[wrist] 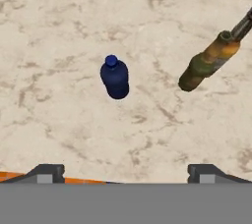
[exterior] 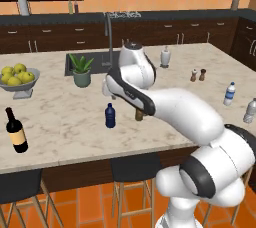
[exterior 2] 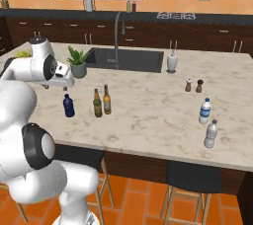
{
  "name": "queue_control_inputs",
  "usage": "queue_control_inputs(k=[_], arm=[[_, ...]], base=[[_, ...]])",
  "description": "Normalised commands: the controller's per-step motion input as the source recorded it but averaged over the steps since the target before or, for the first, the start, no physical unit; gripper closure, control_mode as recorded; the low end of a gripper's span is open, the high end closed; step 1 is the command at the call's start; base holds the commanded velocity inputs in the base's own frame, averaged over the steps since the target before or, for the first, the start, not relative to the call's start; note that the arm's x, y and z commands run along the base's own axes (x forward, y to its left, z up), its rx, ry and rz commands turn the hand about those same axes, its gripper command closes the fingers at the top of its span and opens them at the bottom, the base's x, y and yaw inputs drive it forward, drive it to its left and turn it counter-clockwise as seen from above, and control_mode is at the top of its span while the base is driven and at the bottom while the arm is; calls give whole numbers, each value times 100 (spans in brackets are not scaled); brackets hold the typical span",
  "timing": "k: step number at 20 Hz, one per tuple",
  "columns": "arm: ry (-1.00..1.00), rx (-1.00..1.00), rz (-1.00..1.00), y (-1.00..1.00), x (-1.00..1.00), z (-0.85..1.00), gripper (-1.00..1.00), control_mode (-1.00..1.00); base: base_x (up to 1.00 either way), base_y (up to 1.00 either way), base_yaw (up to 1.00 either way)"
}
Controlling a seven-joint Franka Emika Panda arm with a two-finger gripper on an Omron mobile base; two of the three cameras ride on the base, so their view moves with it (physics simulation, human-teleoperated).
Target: Move the plastic bottles in the middle to the plastics group, and the glass bottles in the middle to the glass group.
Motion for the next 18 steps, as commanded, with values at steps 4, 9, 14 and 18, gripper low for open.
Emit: queue_control_inputs(k=[4, 9, 14, 18], arm=[[0, 0, 18, 14, 47, -45, -100, -100], [0, 0, 22, 4, 28, -56, -100, -100], [-1, -3, 15, 2, 27, -31, -100, -100], [1, -16, 1, 2, 18, 0, -100, -100]], base=[[0, 0, 0], [0, 0, 0], [0, 0, 0], [0, 0, 0]])
